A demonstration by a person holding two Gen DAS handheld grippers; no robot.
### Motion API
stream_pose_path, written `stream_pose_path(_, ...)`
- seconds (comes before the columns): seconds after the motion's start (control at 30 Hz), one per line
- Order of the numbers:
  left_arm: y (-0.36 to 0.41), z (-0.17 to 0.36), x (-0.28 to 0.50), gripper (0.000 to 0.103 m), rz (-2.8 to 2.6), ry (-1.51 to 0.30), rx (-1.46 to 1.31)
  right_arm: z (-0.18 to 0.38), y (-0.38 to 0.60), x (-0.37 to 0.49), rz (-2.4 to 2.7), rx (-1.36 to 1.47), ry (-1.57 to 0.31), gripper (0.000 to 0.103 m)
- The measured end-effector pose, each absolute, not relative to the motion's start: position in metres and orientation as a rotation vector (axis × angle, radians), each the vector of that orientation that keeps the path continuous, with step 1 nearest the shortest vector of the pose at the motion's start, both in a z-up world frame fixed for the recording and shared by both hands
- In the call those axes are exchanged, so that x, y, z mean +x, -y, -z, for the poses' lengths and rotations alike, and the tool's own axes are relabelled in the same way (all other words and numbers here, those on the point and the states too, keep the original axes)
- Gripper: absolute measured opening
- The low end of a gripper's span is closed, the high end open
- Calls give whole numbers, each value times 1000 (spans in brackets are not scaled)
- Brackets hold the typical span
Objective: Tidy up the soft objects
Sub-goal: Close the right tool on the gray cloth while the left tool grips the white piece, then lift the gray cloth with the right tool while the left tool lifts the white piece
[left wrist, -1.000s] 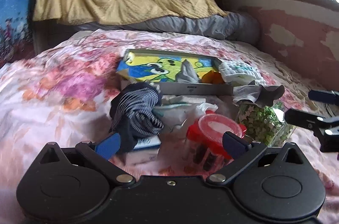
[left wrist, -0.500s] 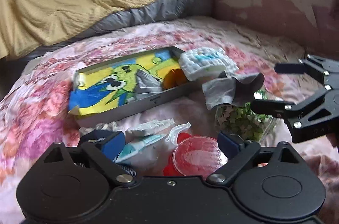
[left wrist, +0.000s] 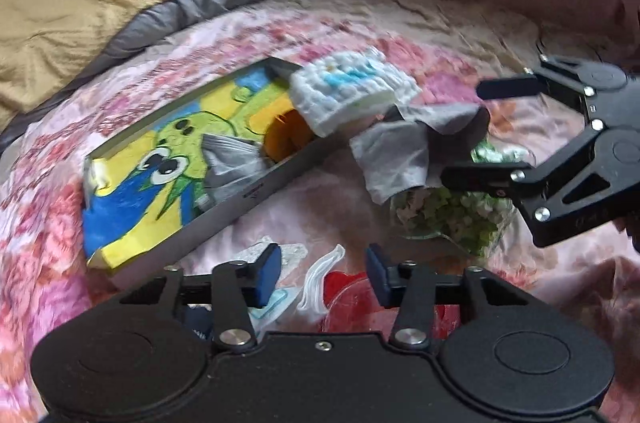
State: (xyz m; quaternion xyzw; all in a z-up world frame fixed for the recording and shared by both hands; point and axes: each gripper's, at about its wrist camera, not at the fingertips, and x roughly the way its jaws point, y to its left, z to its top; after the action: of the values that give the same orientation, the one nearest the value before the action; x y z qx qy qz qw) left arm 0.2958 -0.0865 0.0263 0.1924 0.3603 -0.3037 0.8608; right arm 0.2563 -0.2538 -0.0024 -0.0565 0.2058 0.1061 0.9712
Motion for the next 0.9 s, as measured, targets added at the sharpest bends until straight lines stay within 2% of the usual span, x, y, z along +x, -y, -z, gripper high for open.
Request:
stream_pose_path(0.1,94,-24,305,39,672,-806,439,4,253,259,-216,-112,-421,91)
stream_pose_path(0.23,101,-22,315,38,693,-852,466,4,254,262,-219,-108,-423,90)
stream_pose_path(0.4,114,-19,327,33,698,-920,517,6,253,267,-215,-102,-438,81)
stream_pose_path(0.47,119,-19,330,29,693,-939,534,6,253,269,-213,-103,-444,78)
stream_pose_path(0.53,123,-17,333,16,670,-960,554,8,253,271,-210,-103,-453,75)
stream_pose_path(0.73,125,-17,334,3,627,-977,559,9,253,274,-211,-105,-464,69)
stream_pose_path(0.9,122,-19,335,2,594,-968,533,8,254,273,-213,-95,-459,53)
